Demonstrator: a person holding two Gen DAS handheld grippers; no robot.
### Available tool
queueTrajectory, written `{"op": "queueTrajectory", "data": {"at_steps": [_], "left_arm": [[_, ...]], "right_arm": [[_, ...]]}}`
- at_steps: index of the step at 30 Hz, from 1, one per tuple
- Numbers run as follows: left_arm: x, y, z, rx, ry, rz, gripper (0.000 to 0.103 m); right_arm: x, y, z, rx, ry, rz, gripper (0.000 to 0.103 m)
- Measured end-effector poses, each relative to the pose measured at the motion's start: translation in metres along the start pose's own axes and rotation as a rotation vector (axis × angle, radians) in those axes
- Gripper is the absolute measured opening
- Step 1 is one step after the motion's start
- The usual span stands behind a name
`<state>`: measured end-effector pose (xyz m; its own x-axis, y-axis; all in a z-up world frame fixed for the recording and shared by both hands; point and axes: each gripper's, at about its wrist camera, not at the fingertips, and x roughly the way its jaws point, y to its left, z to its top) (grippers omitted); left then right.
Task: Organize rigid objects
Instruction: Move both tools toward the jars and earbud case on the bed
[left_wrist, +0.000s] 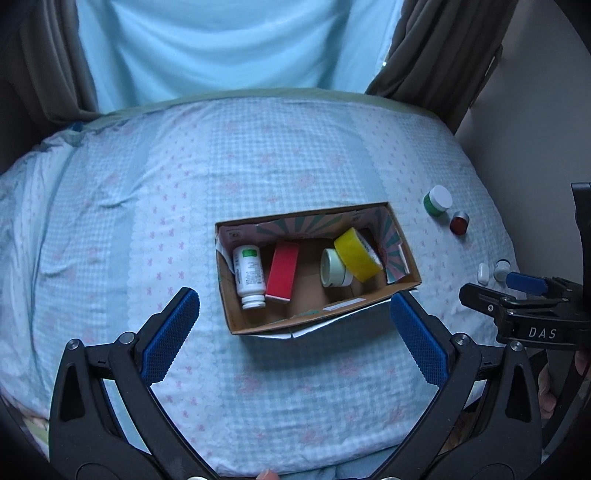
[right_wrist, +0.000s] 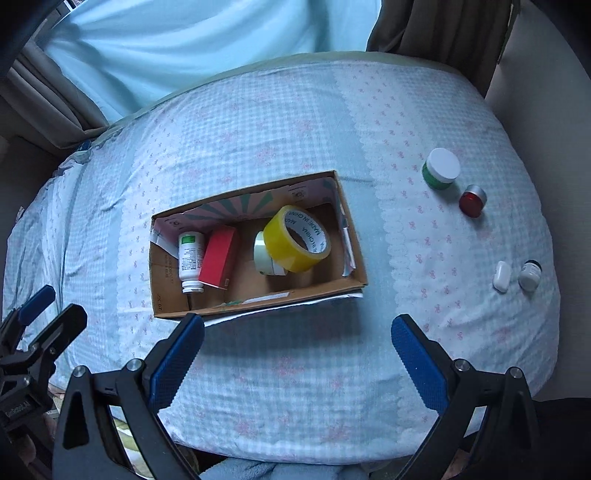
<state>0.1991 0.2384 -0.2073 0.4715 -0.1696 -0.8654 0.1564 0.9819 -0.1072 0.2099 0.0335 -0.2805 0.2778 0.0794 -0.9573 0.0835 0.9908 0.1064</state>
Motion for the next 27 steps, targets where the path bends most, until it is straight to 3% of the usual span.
{"op": "queueTrajectory", "data": {"at_steps": [8, 12, 19, 27], "left_arm": [[-0.02, -0.073, 0.002, 0.078, -0.045, -0.069, 0.103], [-0.021, -0.128, 0.002, 0.125, -0.052, -0.096, 0.103], [0.0, -0.233, 0.006, 0.166, -0.044, -0.095, 0.103], [0.058, -0.341, 0.022, 0.188, 0.029, -0.102, 0.103]], "right_arm": [[-0.06, -0.054, -0.034, 0.032, -0.103, -0.071, 0.101], [-0.077, -0.101, -0.048, 0.106, -0.135, -0.083, 0.101], [-0.074, -0.193, -0.063, 0.148, -0.134, -0.085, 0.101], [-0.05, -0.299, -0.066, 0.182, -0.104, -0.063, 0.101]]}}
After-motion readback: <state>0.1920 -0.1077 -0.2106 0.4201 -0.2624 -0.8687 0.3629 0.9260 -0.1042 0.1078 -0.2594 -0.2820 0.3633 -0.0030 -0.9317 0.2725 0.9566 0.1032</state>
